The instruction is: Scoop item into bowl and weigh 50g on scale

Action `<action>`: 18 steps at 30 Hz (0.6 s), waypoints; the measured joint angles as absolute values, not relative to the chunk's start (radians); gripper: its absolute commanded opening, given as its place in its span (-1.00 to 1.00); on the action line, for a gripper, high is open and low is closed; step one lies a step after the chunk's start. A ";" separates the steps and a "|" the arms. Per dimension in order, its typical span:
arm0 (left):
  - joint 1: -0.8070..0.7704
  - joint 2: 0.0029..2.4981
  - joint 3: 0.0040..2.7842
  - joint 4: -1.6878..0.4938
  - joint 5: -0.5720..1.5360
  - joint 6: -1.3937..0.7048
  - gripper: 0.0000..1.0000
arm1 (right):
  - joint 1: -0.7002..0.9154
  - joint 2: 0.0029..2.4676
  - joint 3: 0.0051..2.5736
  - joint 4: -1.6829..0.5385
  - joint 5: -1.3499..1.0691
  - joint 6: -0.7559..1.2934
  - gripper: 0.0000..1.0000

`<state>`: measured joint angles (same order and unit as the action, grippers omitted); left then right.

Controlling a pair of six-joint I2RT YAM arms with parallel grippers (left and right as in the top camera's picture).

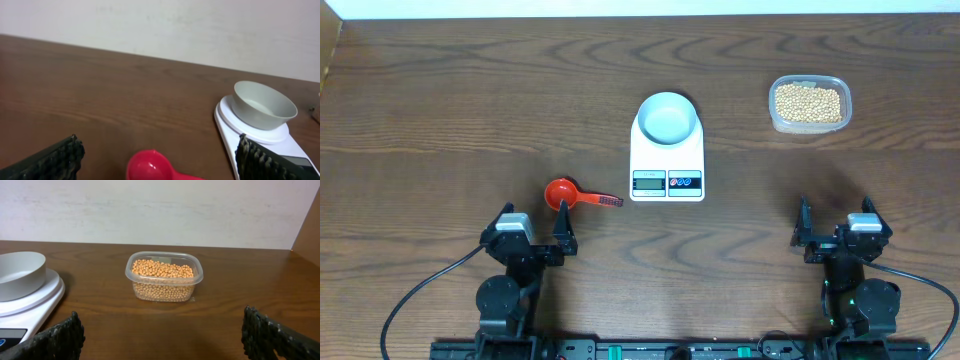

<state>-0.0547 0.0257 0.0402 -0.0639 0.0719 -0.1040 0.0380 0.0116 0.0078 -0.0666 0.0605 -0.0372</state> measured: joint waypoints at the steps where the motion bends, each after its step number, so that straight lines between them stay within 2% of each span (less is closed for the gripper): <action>1: -0.055 0.034 0.045 -0.072 0.072 -0.108 0.98 | 0.038 0.012 0.008 -0.067 0.060 -0.037 0.99; 11: -0.055 0.274 0.202 -0.139 0.053 -0.128 0.98 | 0.038 0.012 0.008 -0.067 0.061 -0.037 0.99; 18: -0.055 0.576 0.391 -0.227 0.046 -0.131 0.99 | 0.038 0.012 0.008 -0.067 0.062 -0.037 0.99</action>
<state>-0.0547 0.5762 0.3912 -0.2268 0.0460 -0.1314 0.0380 0.0116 0.0078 -0.0666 0.0620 -0.0372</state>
